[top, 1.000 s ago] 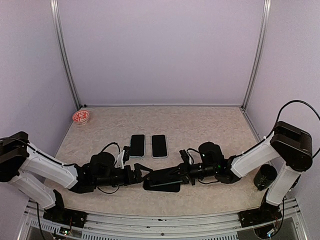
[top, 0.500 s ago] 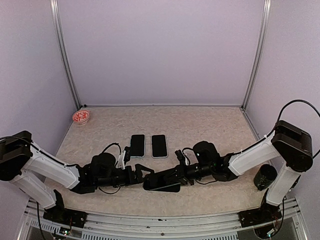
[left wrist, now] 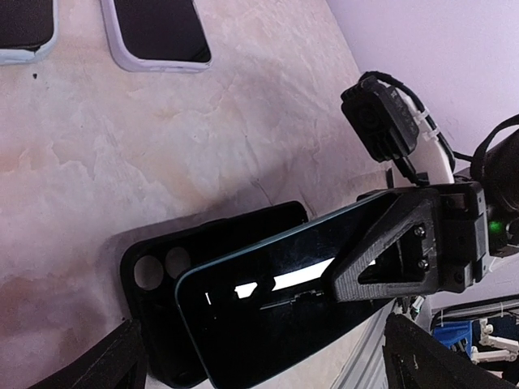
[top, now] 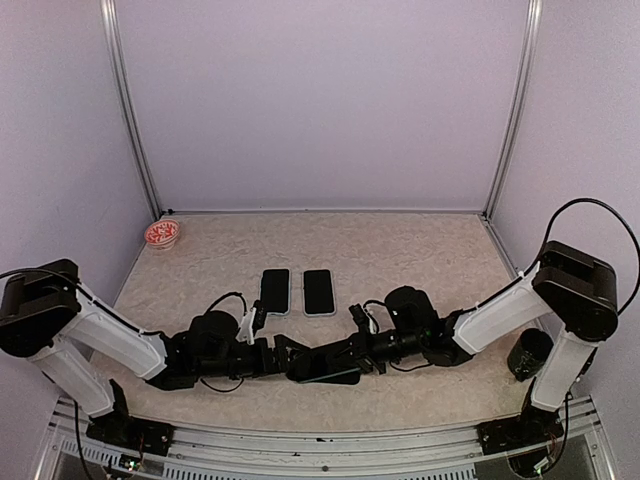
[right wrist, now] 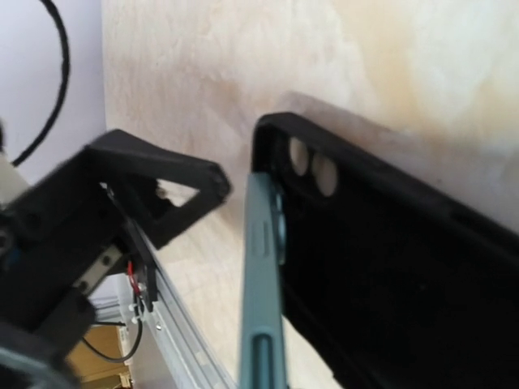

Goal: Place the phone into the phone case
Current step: Install the phone into the phone case.

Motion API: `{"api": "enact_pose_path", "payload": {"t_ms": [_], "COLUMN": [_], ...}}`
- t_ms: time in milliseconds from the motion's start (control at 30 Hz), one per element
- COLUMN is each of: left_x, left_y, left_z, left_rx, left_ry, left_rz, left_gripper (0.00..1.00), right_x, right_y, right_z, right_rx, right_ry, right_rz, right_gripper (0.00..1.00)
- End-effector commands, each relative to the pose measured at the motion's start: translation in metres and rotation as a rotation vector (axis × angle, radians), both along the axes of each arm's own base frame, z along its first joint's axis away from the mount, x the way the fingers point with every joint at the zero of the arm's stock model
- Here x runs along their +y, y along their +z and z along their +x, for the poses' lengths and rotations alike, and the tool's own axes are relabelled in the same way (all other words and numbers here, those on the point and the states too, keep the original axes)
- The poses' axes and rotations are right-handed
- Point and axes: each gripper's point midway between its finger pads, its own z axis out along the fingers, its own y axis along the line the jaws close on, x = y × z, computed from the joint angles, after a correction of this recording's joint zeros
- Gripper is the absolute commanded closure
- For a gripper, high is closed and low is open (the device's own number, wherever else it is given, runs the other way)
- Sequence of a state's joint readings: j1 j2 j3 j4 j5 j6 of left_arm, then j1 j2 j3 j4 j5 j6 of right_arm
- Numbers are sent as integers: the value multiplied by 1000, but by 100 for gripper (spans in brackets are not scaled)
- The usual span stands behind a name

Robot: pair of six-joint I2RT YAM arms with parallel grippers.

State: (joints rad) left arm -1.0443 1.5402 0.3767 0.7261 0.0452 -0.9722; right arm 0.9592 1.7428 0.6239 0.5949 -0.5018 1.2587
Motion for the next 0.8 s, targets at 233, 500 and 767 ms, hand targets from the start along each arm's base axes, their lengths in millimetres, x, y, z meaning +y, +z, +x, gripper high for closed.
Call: {"api": "enact_pose_path", "payload": {"t_ms": [233,500,767], "left_x": [-9,-14,-16], "left_y": [-5,-12,-13], "left_z": [4,1,1], "left_rx": [-15,7,13], "left_ry": [-23,-42,-51], "left_rz": [5,-4,-12], "left_gripper": [1,1,1], "right_x": [2,-7,-3], "right_y": [8,9,-2], "right_z": [11,17,17], "right_rx": [10,39,72], "right_ry": [-52,-106,-94], "right_rz": [68,122,95], "right_gripper": [100,100,100]}}
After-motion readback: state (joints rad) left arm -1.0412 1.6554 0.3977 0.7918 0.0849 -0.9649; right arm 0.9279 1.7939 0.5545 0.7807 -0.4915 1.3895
